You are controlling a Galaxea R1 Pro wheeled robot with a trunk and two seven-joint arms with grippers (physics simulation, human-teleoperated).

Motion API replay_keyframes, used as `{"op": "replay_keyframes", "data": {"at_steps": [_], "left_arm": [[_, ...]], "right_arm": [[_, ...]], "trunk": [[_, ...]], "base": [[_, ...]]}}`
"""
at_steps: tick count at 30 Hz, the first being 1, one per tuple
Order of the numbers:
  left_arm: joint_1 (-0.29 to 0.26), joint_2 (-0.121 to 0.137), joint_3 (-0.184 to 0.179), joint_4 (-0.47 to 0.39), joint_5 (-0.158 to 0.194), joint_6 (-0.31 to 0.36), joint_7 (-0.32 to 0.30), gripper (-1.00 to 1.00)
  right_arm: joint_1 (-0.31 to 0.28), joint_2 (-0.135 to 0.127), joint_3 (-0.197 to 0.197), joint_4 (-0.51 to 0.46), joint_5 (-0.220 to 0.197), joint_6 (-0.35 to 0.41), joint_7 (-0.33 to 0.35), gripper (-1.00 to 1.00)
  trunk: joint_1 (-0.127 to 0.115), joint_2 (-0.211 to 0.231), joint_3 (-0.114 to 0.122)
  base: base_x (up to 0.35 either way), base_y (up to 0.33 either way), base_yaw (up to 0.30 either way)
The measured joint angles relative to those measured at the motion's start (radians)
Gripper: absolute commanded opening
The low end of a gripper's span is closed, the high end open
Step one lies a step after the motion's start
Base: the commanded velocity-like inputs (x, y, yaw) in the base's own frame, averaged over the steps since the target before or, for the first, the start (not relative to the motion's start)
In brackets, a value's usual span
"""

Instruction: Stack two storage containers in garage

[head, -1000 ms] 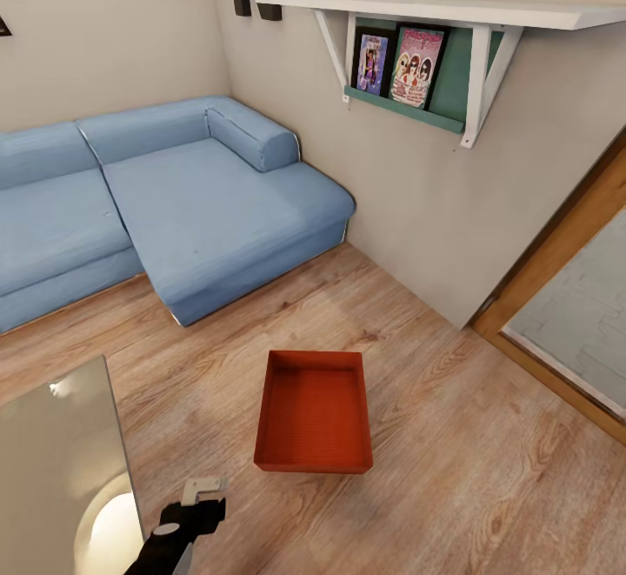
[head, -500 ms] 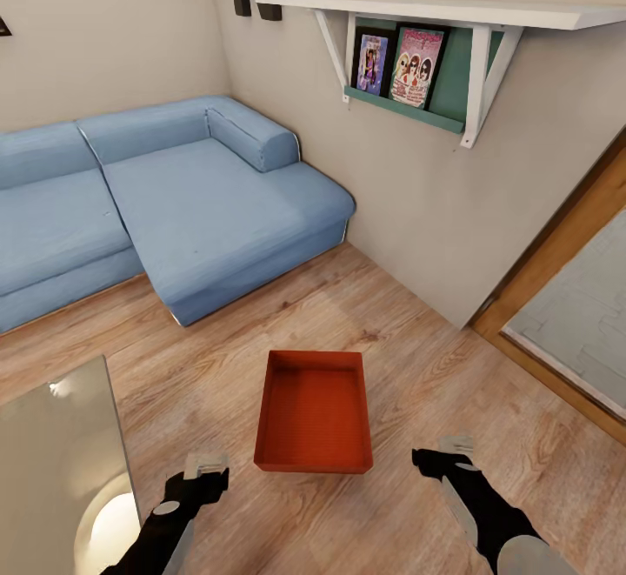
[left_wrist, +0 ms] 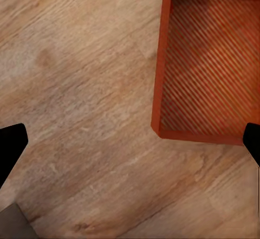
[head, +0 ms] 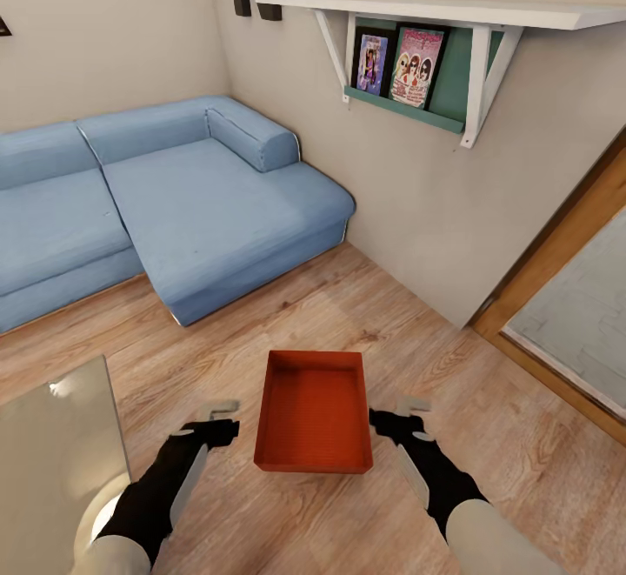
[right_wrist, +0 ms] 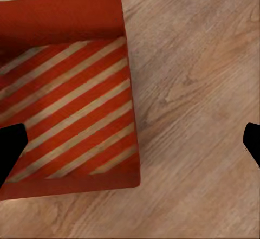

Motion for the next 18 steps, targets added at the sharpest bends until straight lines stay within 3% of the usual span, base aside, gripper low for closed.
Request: {"op": "replay_keyframes", "data": {"at_steps": [4, 5, 6, 9, 12, 18], "left_arm": [[-0.033, -0.013, 0.001, 0.071, 0.005, -0.079, -0.002, 1.0], [-0.04, -0.016, 0.002, 0.104, 0.007, -0.145, -0.004, 1.0], [-0.043, -0.018, 0.003, 0.121, 0.007, -0.169, -0.004, 1.0], [-0.048, -0.025, 0.003, 0.142, 0.006, -0.189, -0.005, 1.0], [-0.057, -0.049, 0.002, 0.21, -0.003, -0.211, -0.004, 1.0], [-0.067, -0.055, 0.002, 0.221, -0.008, -0.211, -0.004, 1.0]], "right_arm": [[0.0, 0.005, 0.004, -0.002, 0.004, -0.031, -0.006, 1.0], [0.0, 0.006, 0.005, -0.001, 0.003, -0.038, -0.01, 1.0], [0.0, 0.007, 0.005, 0.0, 0.002, -0.039, -0.011, 1.0], [0.001, 0.007, 0.005, 0.002, 0.001, -0.039, -0.011, 1.0], [0.001, 0.006, 0.004, 0.004, -0.002, -0.038, -0.009, 1.0], [0.001, 0.007, 0.004, 0.003, 0.002, -0.037, -0.007, 1.0]], "trunk": [[0.0, 0.0, 0.0], [0.0, 0.0, 0.0], [0.0, 0.0, 0.0], [0.0, 0.0, 0.0], [0.0, 0.0, 0.0], [0.0, 0.0, 0.0]], "base": [[0.0, 0.0, 0.0], [0.0, 0.0, 0.0], [0.0, 0.0, 0.0], [0.0, 0.0, 0.0], [0.0, 0.0, 0.0], [0.0, 0.0, 0.0]]}}
